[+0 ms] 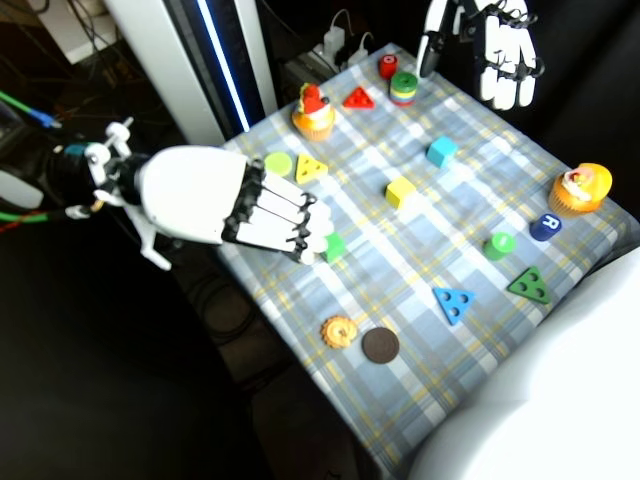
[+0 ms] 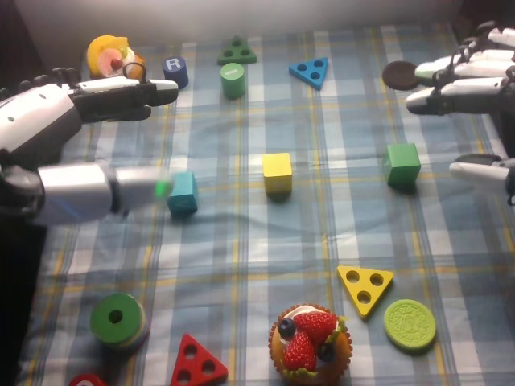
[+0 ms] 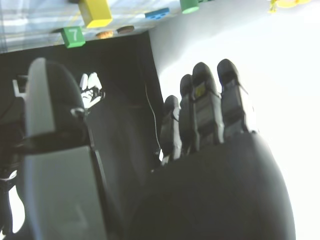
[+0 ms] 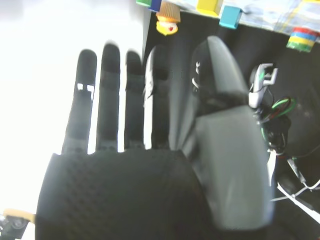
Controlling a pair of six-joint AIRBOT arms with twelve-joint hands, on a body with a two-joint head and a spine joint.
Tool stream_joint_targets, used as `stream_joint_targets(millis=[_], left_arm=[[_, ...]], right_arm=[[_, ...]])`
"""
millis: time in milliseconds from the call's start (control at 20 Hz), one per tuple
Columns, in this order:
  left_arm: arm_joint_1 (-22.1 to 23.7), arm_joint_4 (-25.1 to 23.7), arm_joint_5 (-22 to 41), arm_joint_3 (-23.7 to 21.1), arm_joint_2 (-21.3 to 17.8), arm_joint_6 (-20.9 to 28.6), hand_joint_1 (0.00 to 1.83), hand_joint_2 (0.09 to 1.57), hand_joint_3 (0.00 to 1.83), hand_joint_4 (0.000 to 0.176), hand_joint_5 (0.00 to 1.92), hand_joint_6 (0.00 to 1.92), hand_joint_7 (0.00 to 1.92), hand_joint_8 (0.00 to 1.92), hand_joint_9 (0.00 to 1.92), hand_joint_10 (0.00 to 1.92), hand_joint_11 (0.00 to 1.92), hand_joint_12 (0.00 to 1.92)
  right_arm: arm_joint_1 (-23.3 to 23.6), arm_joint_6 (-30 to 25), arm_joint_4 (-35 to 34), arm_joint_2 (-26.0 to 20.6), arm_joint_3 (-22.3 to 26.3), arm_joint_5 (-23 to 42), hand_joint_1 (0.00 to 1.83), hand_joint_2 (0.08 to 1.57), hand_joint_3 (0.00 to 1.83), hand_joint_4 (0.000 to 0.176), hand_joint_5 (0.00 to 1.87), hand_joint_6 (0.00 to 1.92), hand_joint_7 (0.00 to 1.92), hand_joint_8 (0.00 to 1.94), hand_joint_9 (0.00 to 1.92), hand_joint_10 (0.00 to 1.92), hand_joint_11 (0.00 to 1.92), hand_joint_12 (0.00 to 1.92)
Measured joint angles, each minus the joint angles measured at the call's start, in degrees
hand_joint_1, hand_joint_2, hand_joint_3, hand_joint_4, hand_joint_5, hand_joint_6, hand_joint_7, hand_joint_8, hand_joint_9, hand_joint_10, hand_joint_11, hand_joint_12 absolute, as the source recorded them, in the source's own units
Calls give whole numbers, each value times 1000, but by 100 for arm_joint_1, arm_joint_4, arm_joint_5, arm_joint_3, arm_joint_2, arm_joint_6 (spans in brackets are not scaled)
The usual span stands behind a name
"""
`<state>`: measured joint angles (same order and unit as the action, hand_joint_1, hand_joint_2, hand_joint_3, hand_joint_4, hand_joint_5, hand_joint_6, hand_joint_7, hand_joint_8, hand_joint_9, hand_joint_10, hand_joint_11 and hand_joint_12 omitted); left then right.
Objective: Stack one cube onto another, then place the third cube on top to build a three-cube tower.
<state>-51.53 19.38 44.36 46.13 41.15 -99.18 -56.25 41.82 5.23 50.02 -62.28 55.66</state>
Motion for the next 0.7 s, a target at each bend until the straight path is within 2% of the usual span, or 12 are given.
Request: stream_joint_targets(millis=[100, 250, 300, 400, 550, 700], left_arm=[[85, 205, -144, 48, 109, -481, 399, 1081, 0, 176, 355, 0, 567, 11, 491, 10, 165, 364], [286, 667, -409, 24, 343, -1950, 555, 994, 0, 175, 384, 2, 610, 6, 536, 7, 186, 331], [308, 767, -433, 24, 398, -2170, 599, 986, 0, 166, 397, 5, 610, 2, 537, 4, 182, 320], [426, 1123, -605, 105, 570, -2938, 651, 975, 0, 175, 335, 0, 585, 0, 537, 1, 182, 308], [660, 1508, -802, 354, 748, -3615, 725, 944, 0, 176, 381, 2, 613, 3, 535, 1, 204, 277], [787, 1716, -938, 531, 940, -3908, 740, 935, 0, 176, 420, 12, 626, 5, 536, 1, 216, 272]], right_arm=[[0, 0, 4, 0, 0, -11, 565, 1285, 3, 0, 481, 1, 339, 1, 309, 17, 0, 985], [4, -50, 13, 0, 0, -9, 572, 1292, 2, 0, 490, 3, 362, 7, 349, 18, 2, 1034], [4, -74, 20, 0, 0, 11, 558, 1298, 3, 0, 490, 2, 362, 4, 347, 13, 0, 1016], [4, -136, 63, -2, 0, 107, 535, 1307, 5, 0, 491, 1, 373, 6, 359, 12, 0, 1001], [26, -238, 175, -7, 0, 173, 566, 1305, 0, 0, 501, 1, 400, 5, 381, 9, 0, 1031], [42, -280, 234, -7, 0, 234, 550, 1299, 0, 0, 509, 3, 415, 7, 398, 12, 16, 1054]])
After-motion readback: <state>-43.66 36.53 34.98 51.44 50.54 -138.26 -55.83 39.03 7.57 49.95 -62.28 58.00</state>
